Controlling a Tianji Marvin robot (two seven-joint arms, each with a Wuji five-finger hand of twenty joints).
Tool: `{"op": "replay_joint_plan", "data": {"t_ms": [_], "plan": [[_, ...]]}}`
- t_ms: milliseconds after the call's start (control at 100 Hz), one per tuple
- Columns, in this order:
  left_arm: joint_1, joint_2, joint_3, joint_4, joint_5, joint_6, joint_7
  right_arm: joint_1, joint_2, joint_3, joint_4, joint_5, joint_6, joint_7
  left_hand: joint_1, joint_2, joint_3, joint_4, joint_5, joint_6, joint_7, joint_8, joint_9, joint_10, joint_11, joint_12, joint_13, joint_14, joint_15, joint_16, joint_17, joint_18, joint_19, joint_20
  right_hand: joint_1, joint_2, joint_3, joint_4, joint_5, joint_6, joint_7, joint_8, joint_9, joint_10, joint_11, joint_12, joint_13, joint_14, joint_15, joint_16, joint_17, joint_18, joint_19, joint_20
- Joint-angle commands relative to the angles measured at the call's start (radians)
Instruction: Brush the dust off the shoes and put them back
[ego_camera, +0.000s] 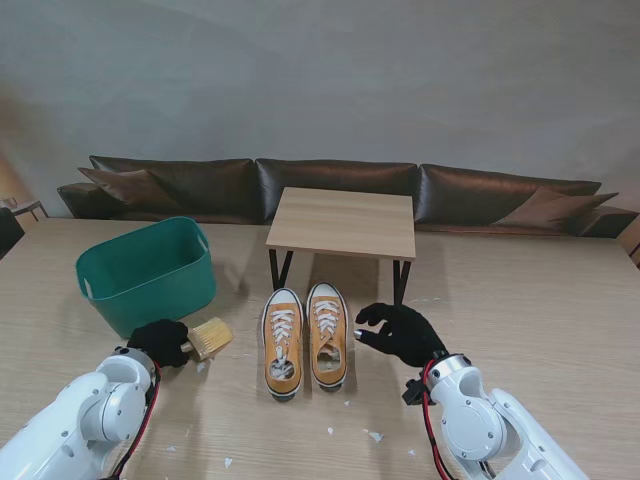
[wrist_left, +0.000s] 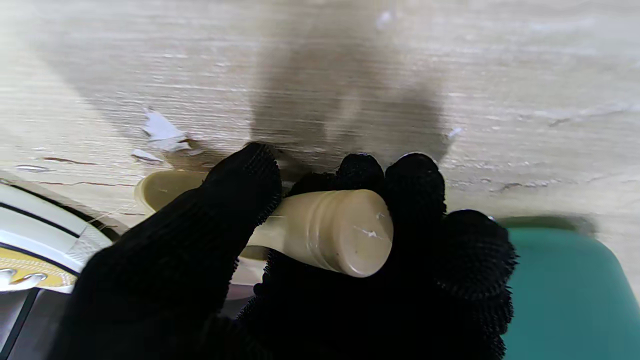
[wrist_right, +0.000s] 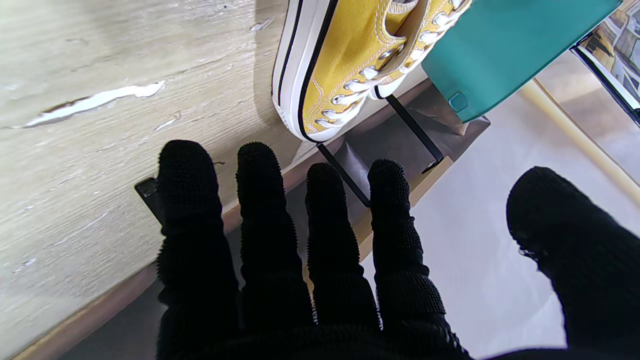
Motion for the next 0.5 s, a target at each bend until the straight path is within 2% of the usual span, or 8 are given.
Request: {"op": "replay_joint_plan", "data": {"t_ms": [0,210,340,490], "plan": [[0.017,-0.008,-0.001,-0.004,-0.015,-0.01,-0.024,-0.004,-0.003,-0.007,0.003,0.0,-0.004,0.01,0.092,-0.047,0.033,-0.024,0.076,-0.093,0.1,-0.002,0.03,-0.002,0.004,-0.003,0.071,-0.051,0.025,0.01,0.03,-0.041,0.016,-0.009,0.003,0.034,0.008,0.027,0.0,0.009,0.0,0.004,0.026,0.019,0.005,0.001,0.009,0.0,0.009,0.007,-0.303,0.026,0.013,0.01],[0.04,-0.016,-0.036,-0.044,-0.062,-0.031,-0.013,-0.001,-0.004,-0.011,0.009,0.005,-0.002,0.007,0.1,-0.05,0.03,-0.022,0.08,-0.087,0.106,-0.016,0.028,0.008,0.01,0.007,0.07,-0.041,0.033,0.02,0.026,-0.046,0.015,0.0,0.003,0.042,0.008,0.026,-0.001,0.013,0.001,0.003,0.027,0.021,0.006,0.0,0.009,0.002,0.009,0.007,-0.304,0.027,0.014,0.008],[0.059,-0.019,-0.06,-0.077,-0.078,-0.043,-0.011,-0.001,-0.005,-0.013,0.009,0.008,0.0,0.007,0.105,-0.051,0.027,-0.02,0.082,-0.083,0.106,-0.023,0.028,0.014,0.011,0.01,0.069,-0.035,0.036,0.025,0.022,-0.049,0.015,0.007,0.024,0.086,0.018,0.026,0.004,0.021,0.004,0.003,0.028,0.023,0.007,0.0,0.01,0.003,0.01,0.007,-0.305,0.028,0.014,0.008],[0.074,-0.022,-0.082,-0.114,-0.093,-0.051,-0.018,-0.001,-0.005,-0.013,0.01,0.01,0.001,0.008,0.109,-0.05,0.024,-0.02,0.084,-0.078,0.106,-0.027,0.029,0.016,0.012,0.013,0.069,-0.032,0.037,0.029,0.019,-0.051,0.015,0.014,0.02,0.086,0.017,0.022,0.001,0.022,0.005,0.001,0.026,0.023,0.008,0.0,0.009,0.004,0.01,0.006,-0.305,0.027,0.015,0.007]]}}
